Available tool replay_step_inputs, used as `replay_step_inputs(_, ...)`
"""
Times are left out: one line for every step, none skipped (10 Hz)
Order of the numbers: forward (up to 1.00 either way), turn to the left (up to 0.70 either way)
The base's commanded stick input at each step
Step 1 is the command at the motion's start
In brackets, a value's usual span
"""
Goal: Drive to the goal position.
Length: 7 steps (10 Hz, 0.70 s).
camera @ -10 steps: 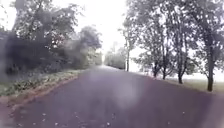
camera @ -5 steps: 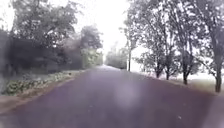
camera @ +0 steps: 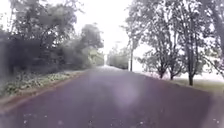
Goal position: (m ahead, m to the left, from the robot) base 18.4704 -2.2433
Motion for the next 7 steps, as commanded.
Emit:
replay_step_inputs(1.0, 0.0)
replay_step_inputs(1.0, 0.0)
replay_step_inputs(1.0, 0.0)
replay_step_inputs(1.0, 0.0)
replay_step_inputs(1.0, 0.0)
replay_step_inputs(1.0, 0.0)
replay_step_inputs(1.0, 0.0)
